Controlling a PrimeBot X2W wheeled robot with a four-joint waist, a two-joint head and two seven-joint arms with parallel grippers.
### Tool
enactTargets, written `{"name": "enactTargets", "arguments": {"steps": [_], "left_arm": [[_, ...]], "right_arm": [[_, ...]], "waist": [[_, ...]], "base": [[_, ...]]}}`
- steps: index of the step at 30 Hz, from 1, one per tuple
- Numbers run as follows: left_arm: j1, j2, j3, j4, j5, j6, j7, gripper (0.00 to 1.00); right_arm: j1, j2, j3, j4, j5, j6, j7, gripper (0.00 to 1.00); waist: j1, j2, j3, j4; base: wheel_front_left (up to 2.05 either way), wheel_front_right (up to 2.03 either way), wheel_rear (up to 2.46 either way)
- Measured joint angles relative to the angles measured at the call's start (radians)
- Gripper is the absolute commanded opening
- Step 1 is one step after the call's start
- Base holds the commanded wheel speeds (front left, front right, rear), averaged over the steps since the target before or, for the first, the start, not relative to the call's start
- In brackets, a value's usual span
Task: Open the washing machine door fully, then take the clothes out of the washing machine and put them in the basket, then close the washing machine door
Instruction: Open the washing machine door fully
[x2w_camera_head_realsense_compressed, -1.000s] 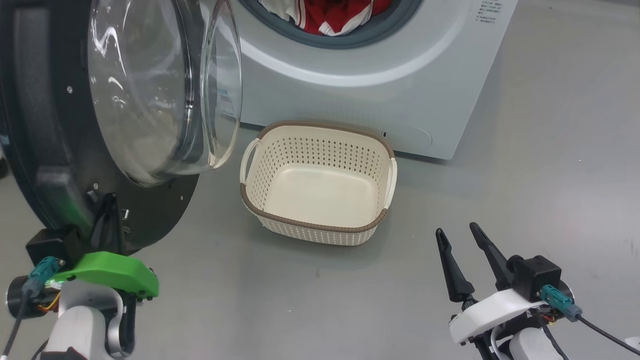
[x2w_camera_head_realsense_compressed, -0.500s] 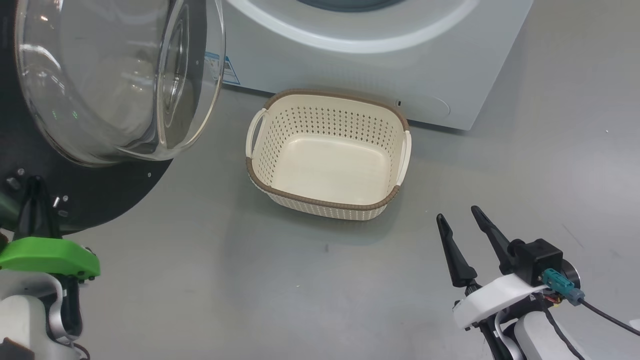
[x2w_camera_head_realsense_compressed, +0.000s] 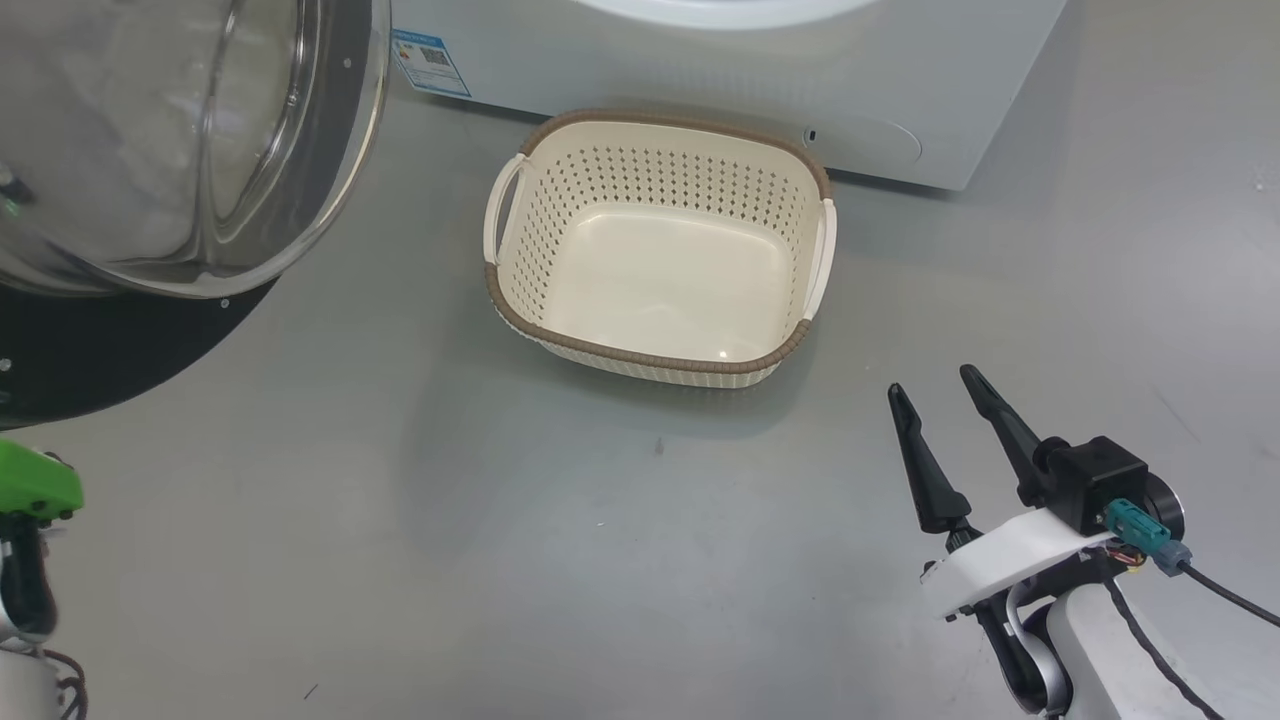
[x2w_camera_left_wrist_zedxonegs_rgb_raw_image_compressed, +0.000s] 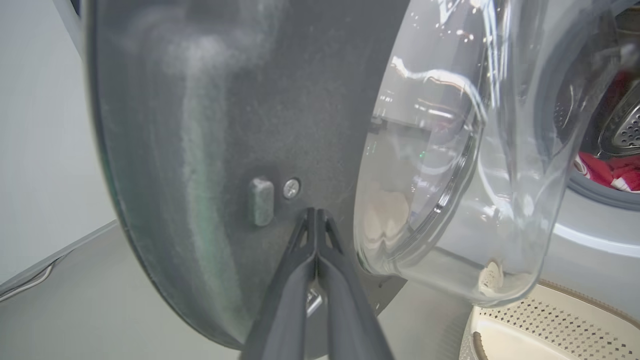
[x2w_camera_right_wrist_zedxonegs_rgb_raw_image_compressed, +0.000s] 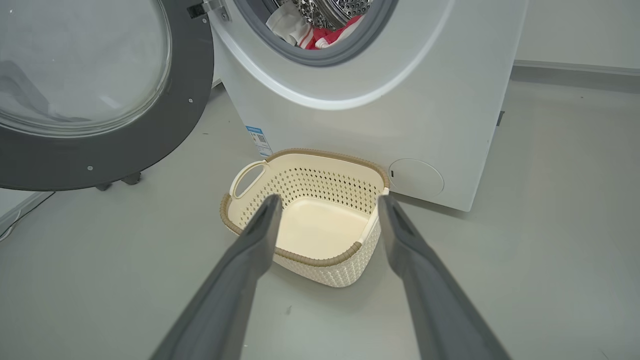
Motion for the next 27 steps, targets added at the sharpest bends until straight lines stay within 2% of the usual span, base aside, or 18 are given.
{"name": "enactTargets", "arguments": {"steps": [10, 27], "left_arm": [[-0.047, 0.068, 0.043, 0.079, -0.012, -0.019, -0.008, 0.00], [-0.112, 0.120, 0.061, 0.192, -0.020, -0.036, -0.018, 0.00]], "right_arm": [[-0.011, -0.007, -0.015, -0.008, 0.000, 0.000, 0.000, 1.00], [-0.023, -0.021, -0.022, -0.012, -0.007, -0.001, 0.000, 1.00]], "waist": [[0.0000, 0.0000, 0.057, -0.003], [0.0000, -0.0001, 0.089, 0.001]], "base": [[0.00, 0.00, 0.00], [0.00, 0.00, 0.00]]}}
